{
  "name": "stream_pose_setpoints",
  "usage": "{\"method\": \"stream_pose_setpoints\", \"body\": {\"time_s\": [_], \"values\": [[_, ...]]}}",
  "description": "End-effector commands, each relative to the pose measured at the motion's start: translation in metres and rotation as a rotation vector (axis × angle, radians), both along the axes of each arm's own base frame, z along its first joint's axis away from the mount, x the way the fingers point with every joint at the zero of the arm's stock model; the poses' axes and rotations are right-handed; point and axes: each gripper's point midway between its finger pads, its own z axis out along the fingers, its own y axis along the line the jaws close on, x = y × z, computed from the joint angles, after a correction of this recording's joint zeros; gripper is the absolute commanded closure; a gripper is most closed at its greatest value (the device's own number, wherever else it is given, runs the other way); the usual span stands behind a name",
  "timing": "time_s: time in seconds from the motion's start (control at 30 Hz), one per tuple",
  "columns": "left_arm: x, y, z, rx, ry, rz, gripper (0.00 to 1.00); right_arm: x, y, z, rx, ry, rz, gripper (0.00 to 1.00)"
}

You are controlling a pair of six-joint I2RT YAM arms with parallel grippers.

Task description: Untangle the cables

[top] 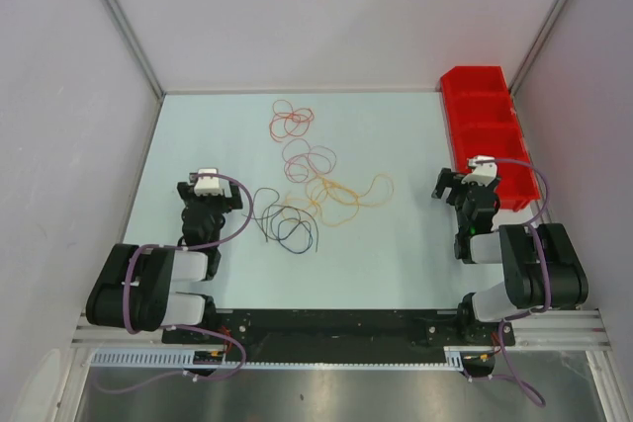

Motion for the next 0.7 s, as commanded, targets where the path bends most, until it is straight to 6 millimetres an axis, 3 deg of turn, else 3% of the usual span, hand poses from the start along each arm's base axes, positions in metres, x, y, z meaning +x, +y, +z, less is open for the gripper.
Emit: {"method": "stream_pose_setpoints", "body": {"time_s": [0.0,0.53,0.63,0.67], "values": [[0.009,-0.002,0.024,-0.007,-0.084,-0.010,0.00,0.005,0.001,0.004,0.007,-0.013,0.010,0.00],[0.009,-0.002,0.024,-0.007,-0.084,-0.010,0.00,0.005,0.000,0.006,0.003,-0.019,-0.005,0.00],[0.010,-0.002,0.024,-0.008,-0.080,-0.017,0.00,-0.002,-0.008,0.016,-0.028,-0.019,-0.122,0.00],[0.010,-0.002,0.023,-0.009,-0.075,-0.017,0.00,0.004,-0.008,0.044,-0.035,-0.066,-0.127,0.00]]}}
